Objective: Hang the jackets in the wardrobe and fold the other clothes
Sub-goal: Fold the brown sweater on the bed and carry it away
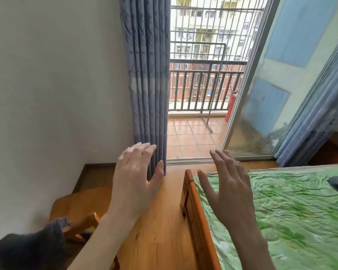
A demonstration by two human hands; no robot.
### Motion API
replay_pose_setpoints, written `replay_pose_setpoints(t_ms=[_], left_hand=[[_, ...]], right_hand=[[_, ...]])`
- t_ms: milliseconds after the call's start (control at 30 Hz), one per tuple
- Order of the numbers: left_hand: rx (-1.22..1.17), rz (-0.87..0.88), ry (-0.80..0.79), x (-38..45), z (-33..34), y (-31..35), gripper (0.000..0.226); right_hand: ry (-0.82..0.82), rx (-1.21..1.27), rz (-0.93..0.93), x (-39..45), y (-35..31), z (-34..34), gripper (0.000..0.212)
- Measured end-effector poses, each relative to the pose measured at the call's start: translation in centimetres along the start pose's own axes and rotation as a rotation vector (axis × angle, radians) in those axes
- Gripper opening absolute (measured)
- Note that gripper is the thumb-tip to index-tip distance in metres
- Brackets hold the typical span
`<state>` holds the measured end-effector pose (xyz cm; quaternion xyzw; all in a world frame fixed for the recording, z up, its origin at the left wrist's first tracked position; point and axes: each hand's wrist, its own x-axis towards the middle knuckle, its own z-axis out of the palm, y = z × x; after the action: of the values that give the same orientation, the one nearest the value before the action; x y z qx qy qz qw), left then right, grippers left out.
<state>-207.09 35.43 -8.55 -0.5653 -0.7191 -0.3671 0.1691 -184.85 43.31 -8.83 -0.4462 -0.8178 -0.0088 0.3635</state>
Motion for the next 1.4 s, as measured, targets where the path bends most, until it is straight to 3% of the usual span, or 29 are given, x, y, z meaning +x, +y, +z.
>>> replay_pose_setpoints(t_ms=[633, 1033, 1400], left_hand=[[-0.127, 0.08, -0.063, 30.3, 24.5, -13.3, 0.051], [-0.245, 0.121, -0.23, 42.6, 38.7, -15.7, 0.049], [-0.303, 0.364, -0.293, 58.4, 56.5, -13.7, 0.046]], right_hand=[[-0.05, -0.187, 0.127, 29.7, 7.6, 21.4, 0.062], [-0.031, -0.233, 0.308, 41.8, 15.6, 30.8, 0.067], [0.028, -0.243, 0.472, 54.7, 27.7, 40.5, 0.068]])
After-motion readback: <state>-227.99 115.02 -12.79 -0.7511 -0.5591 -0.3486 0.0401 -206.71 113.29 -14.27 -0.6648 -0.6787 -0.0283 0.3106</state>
